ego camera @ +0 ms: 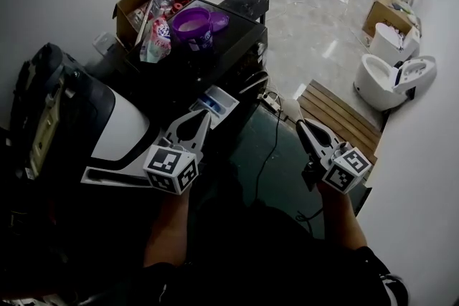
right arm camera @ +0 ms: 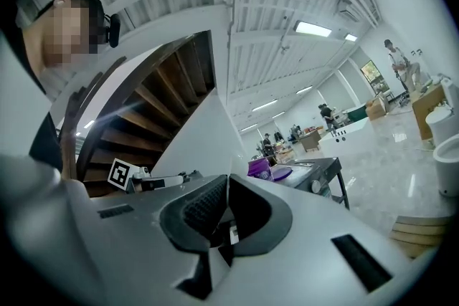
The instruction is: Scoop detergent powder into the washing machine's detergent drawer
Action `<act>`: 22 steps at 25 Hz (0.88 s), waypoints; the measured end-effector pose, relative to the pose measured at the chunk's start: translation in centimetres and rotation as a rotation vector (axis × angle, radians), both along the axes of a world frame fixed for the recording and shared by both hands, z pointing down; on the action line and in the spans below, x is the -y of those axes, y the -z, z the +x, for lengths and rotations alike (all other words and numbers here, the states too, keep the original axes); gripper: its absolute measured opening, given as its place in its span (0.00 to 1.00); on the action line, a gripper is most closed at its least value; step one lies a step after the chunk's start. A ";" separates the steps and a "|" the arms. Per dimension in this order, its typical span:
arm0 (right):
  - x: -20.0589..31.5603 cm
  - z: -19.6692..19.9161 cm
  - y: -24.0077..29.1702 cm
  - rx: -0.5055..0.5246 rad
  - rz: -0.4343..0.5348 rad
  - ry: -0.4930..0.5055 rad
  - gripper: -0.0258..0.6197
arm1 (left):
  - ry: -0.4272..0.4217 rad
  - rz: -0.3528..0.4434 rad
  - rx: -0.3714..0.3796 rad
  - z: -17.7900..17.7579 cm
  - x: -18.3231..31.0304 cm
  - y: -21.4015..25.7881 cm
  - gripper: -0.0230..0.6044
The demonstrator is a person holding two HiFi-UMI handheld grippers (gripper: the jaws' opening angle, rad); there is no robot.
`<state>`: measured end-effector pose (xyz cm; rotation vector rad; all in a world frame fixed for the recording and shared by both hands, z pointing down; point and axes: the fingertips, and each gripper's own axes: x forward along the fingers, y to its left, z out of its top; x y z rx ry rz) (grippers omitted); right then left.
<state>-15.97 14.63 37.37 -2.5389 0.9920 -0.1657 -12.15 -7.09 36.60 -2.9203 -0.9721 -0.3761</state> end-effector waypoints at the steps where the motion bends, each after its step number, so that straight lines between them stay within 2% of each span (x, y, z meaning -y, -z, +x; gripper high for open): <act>1: 0.0 0.6 -0.1 0.004 0.001 0.002 0.07 | 0.002 -0.001 0.002 0.6 0.0 -0.2 0.05; 10: 1.6 9.3 -0.4 0.048 0.014 0.004 0.07 | 0.014 -0.017 0.013 9.3 2.0 -1.5 0.05; 12: 2.1 11.7 -0.8 0.056 -0.010 0.014 0.07 | 0.015 -0.021 0.013 11.6 2.5 -1.7 0.05; 22: 8.6 22.5 -1.7 0.101 -0.061 0.085 0.07 | 0.037 -0.038 0.050 20.5 7.1 -3.3 0.05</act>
